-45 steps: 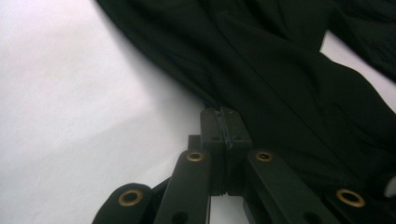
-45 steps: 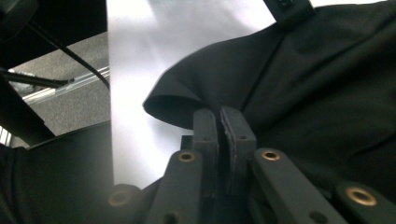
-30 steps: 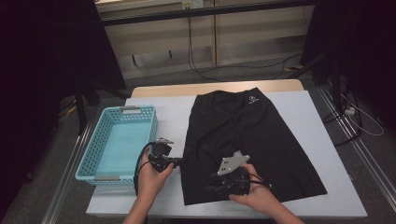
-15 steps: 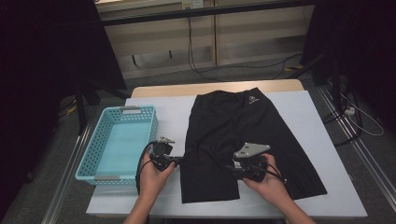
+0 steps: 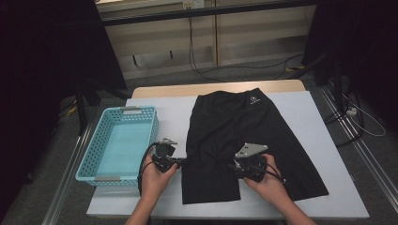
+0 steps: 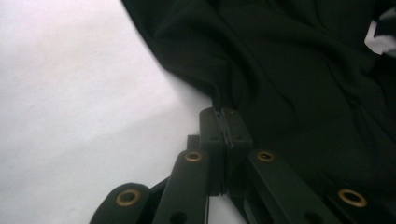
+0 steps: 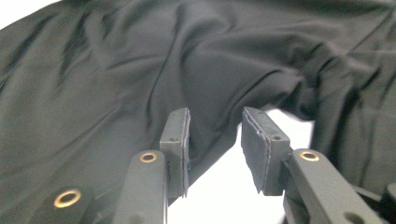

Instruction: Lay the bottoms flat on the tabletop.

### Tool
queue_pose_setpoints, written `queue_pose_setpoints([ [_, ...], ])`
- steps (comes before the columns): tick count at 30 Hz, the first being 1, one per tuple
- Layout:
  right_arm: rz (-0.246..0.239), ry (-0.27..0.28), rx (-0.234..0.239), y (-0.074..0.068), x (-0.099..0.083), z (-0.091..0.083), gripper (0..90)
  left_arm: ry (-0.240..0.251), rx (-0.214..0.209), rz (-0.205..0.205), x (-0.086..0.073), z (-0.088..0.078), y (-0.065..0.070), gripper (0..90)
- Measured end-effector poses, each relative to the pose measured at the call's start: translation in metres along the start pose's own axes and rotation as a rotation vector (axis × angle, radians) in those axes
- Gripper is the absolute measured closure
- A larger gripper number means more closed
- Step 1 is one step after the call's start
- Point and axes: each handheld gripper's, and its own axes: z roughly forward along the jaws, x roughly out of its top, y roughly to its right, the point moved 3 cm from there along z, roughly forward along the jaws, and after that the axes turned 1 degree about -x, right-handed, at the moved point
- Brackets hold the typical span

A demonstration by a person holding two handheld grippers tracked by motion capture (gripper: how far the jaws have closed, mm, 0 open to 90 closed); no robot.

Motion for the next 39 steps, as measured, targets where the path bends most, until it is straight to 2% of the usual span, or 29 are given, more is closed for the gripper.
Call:
queue_pose_setpoints([
  [3,0.003,-0.031,-0.015,0.003,-0.001,0.006,64.2,0.004,0.012,0.008,0.001,-0.001,0.001,89.4],
  [5,0.032,-0.025,-0.005,0.003,-0.001,0.007,66.2,0.009,0.014,0.008,0.002,-0.004,0.0,89.4],
  [7,0.061,-0.022,0.008,0.001,-0.002,0.008,72.1,0.004,-0.006,-0.002,0.0,-0.003,0.0,89.5],
  [9,0.088,-0.01,0.026,0.0,-0.002,0.01,72.5,-0.001,-0.006,-0.002,-0.001,-0.001,0.0,89.4],
  [11,0.092,-0.015,0.036,0.0,-0.001,0.011,73.9,0.006,-0.006,0.002,0.001,-0.003,0.001,89.5],
  [15,0.083,-0.015,0.062,-0.002,-0.001,0.011,84.9,0.014,-0.009,0.011,0.003,-0.004,0.002,89.5],
  [19,0.074,-0.023,0.057,-0.001,0.0,0.009,86.8,0.013,-0.005,0.016,0.003,-0.004,0.003,89.6],
  [21,0.085,-0.017,0.077,0.0,0.0,0.006,87.0,0.005,-0.004,0.019,0.003,-0.003,0.002,89.6],
  [23,0.093,-0.013,0.076,0.002,-0.002,0.001,86.9,-0.001,0.004,0.021,0.003,-0.003,0.001,89.7],
  [29,0.137,0.007,0.073,0.014,-0.01,-0.008,87.0,0.016,0.011,-0.006,0.005,-0.003,-0.005,89.9],
  [33,0.129,0.008,0.073,0.015,-0.01,-0.008,86.7,0.001,0.016,0.006,0.004,0.001,-0.005,89.9],
  [35,0.116,0.005,0.073,0.015,-0.01,-0.009,86.7,0.003,0.017,0.0,0.004,0.001,-0.006,89.9],
  [39,0.123,0.004,0.083,0.017,-0.012,-0.011,85.2,0.012,0.015,-0.002,0.005,0.002,-0.008,89.4],
])
